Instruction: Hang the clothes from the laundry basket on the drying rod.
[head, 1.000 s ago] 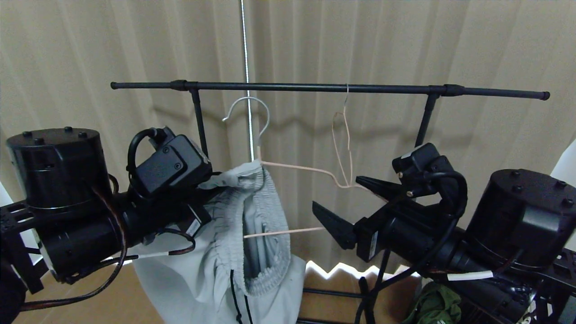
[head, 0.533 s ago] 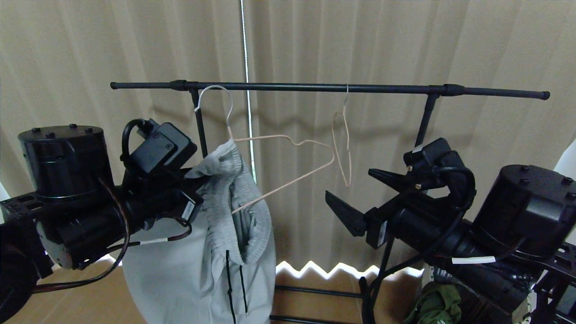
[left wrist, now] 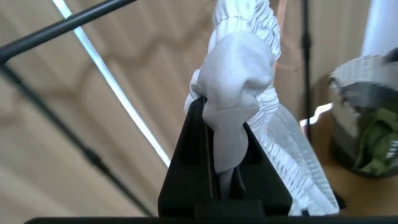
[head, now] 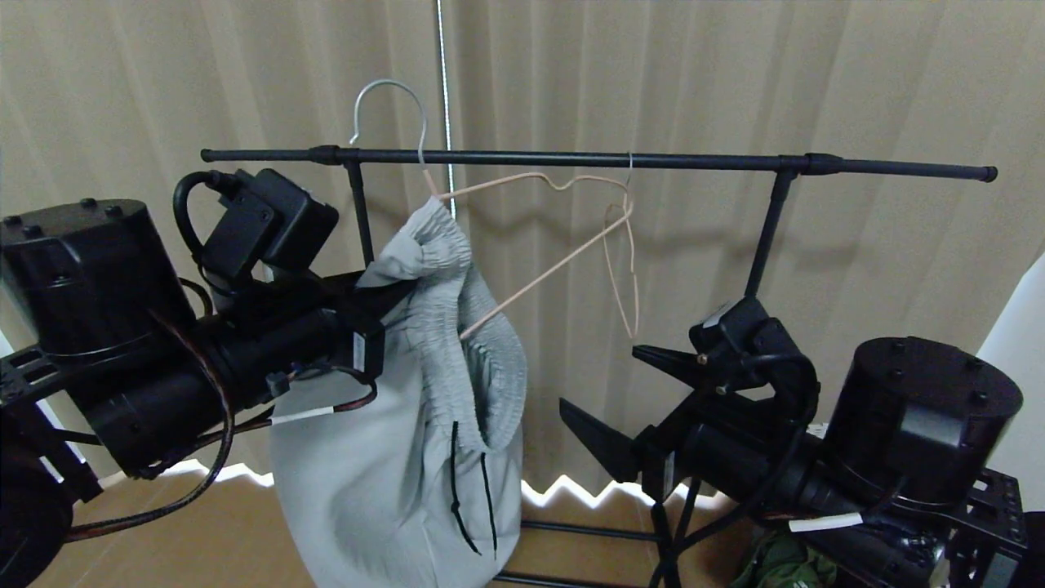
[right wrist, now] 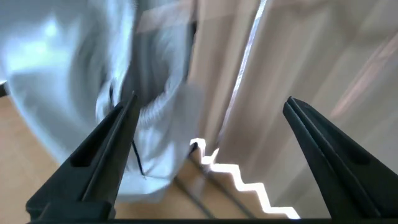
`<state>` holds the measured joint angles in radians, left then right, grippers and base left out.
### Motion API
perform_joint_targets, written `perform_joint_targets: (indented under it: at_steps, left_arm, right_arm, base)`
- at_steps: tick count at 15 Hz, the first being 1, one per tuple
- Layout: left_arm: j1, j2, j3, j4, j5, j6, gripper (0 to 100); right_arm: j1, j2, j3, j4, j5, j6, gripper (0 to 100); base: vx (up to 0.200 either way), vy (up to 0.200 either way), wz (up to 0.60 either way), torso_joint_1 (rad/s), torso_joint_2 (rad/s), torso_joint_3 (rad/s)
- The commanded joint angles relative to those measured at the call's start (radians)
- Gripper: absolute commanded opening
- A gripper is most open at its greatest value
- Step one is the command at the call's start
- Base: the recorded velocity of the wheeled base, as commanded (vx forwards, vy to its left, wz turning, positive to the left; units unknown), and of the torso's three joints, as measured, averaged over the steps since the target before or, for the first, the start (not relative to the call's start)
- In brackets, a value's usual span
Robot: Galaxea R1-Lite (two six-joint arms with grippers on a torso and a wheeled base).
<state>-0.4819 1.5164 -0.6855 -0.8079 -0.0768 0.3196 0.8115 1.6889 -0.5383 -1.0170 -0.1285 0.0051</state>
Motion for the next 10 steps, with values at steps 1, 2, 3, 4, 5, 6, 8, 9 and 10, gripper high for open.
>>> perform_joint_targets:
  at_steps: [1,2,3,4,5,6,8,9,10]
  left_arm:
    - [-0.021,-0.001,0.001,-0.019,-0.024,-0.001,0]
    - [-0.021,-0.002,0.001,-0.020,-0.041,-0.001,0]
    - [-0.026,-0.008,0.000,-0.022,-0.067,-0.002,0]
    - [-0.037,-0.012,0.000,-0.022,-0.069,-0.001,0]
    - [-0.047,-0.015,0.000,-0.022,-0.070,-0.001,0]
    - [-0.058,-0.021,0.003,-0.027,-0.070,-0.001,0]
    - [-0.070,-0.028,0.003,-0.028,-0.074,-0.004,0]
    - [-0.078,-0.035,0.003,-0.028,-0.081,-0.004,0]
    - [-0.080,-0.039,0.004,-0.028,-0.083,-0.004,0]
  right_arm:
    - [0.005,0.061,-0.032,0.000,0.000,0.019,100]
    - [0.003,0.074,-0.038,-0.002,0.000,0.026,100]
    - [0.003,0.097,-0.045,-0.002,0.000,0.033,100]
    - [0.003,0.110,-0.045,-0.002,-0.002,0.041,100]
    - [0.003,0.121,-0.046,-0.003,-0.002,0.041,100]
    - [0.003,0.135,-0.048,-0.017,-0.003,0.041,100]
    - [-0.008,0.183,-0.045,-0.091,-0.011,0.036,100]
    - [-0.020,0.202,-0.043,-0.107,-0.013,0.036,100]
    - [-0.026,0.209,-0.043,-0.110,-0.013,0.036,100]
  base:
    - [0.000,0.000,0.00,0.000,0.00,0.000]
    - [0.000,0.000,0.00,0.000,0.00,0.000]
    - [0.000,0.000,0.00,0.000,0.00,0.000]
    - [0.000,0.000,0.00,0.000,0.00,0.000]
    - [0.000,0.000,0.00,0.000,0.00,0.000]
    - [0.000,0.000,0.00,0.000,0.00,0.000]
    - [0.000,0.000,0.00,0.000,0.00,0.000]
    - [0.000,0.000,0.00,0.000,0.00,0.000]
    - [0.000,0.000,0.00,0.000,0.00,0.000]
